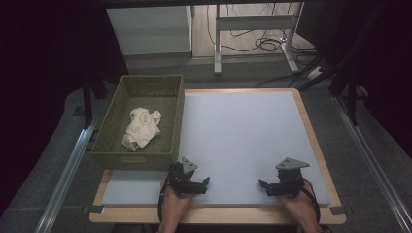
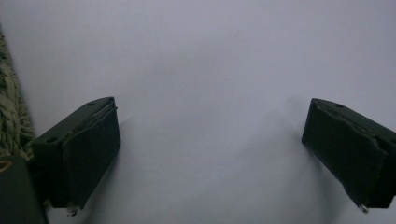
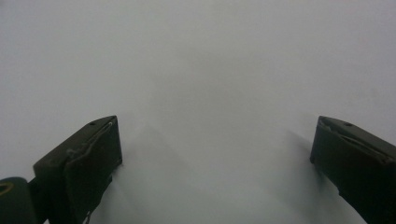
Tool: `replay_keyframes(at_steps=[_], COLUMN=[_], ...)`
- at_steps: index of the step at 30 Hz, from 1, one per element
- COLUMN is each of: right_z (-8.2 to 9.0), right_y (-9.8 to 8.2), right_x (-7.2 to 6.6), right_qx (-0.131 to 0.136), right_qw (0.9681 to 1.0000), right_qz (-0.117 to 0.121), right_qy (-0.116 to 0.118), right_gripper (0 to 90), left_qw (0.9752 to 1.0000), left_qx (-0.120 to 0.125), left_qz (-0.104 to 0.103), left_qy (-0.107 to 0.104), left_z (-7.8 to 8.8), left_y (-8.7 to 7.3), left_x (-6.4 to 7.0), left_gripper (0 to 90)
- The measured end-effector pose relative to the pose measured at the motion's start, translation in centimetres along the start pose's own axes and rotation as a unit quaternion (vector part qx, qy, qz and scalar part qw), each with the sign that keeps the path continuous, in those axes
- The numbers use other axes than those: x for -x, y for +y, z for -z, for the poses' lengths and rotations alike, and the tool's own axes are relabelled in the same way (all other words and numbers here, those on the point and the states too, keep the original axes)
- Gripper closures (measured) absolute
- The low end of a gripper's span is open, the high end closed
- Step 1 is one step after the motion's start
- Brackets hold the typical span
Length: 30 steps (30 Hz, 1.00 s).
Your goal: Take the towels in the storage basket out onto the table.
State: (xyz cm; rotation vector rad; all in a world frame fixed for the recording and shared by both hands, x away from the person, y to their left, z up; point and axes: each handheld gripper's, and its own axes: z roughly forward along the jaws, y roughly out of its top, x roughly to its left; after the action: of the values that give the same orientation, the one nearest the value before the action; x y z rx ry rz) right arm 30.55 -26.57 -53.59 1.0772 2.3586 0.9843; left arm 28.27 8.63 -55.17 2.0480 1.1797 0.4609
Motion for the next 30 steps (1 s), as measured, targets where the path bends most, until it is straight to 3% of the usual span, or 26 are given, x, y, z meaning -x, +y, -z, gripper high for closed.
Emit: replay_keyframes(at_steps=[18,26,30], right_z=[0.02,0.01,0.01], right_y=[-0.05,-0.05,-0.05], right_x=[0.0,0.01,0.01], right_qx=[0.001,0.001,0.001], right_qw=[1.0,1.0,1.0], right_qz=[0.0,0.0,0.0], right_qy=[0.001,0.001,0.001], right_gripper=[2.0,2.0,2.0], left_qw=[1.0,0.9998,0.9999], left_qx=[0.003,-0.019,-0.01], left_qz=[-0.001,0.0,-0.004], left_qy=[0.001,0.001,-0.003], left_z=[0.07,0.0,-0.07], left_y=[-0.12,0.44,0.28], left_x=[0.07,0.05,-0.04], left_gripper=[5.3,4.9,3.9])
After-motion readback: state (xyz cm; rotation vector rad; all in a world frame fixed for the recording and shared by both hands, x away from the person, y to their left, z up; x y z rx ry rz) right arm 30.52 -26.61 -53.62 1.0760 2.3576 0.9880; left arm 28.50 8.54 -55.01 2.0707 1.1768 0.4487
